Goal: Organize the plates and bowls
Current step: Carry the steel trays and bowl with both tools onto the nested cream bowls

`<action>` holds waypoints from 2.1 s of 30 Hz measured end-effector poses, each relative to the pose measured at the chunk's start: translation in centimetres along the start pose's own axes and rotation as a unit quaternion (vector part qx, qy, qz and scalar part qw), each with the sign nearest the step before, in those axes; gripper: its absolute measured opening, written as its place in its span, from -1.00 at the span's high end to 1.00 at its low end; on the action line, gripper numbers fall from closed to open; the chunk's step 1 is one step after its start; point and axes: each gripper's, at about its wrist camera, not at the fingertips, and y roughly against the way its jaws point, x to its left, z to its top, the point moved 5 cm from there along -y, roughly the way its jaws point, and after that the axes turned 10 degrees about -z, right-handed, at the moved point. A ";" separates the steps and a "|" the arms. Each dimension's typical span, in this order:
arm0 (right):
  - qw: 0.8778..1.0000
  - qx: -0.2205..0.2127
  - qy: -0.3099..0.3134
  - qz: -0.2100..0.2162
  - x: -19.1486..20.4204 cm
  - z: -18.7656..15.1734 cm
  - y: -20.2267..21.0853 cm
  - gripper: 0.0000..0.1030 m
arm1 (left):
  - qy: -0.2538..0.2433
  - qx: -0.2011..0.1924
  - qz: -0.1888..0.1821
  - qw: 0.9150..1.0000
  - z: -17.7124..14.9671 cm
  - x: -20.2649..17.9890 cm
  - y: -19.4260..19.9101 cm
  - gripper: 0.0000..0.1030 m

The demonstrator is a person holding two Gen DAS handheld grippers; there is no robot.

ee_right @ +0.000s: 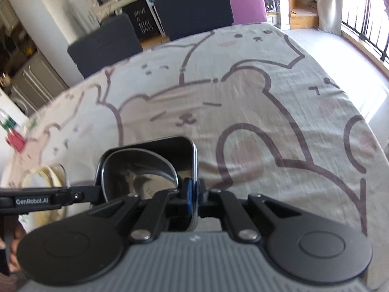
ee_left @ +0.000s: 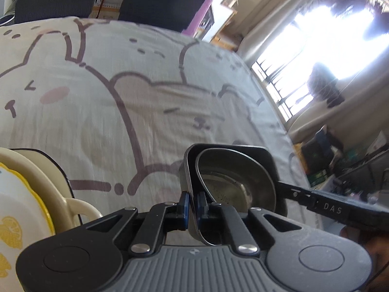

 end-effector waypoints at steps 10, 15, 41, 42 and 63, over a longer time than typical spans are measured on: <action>0.995 -0.059 -0.030 0.077 2.1 1.3 4.1 0.89 | 0.031 -0.092 -0.042 0.994 1.2 0.8 8.2 0.88; 0.990 -0.072 -0.024 0.120 5.3 1.5 5.0 0.88 | 0.050 -0.138 -0.044 0.988 1.1 2.3 13.2 0.88; 0.985 0.003 0.106 0.140 22.0 -0.4 1.5 0.83 | 0.119 -0.138 0.077 0.980 -2.4 13.4 22.4 0.88; 0.984 0.009 0.111 0.137 22.2 -0.6 1.3 0.83 | 0.119 -0.131 0.079 0.981 -2.6 13.6 22.1 0.88; 0.981 0.055 0.152 0.109 23.3 -2.0 -0.2 0.83 | 0.106 -0.083 0.083 0.987 -3.5 14.3 21.1 0.88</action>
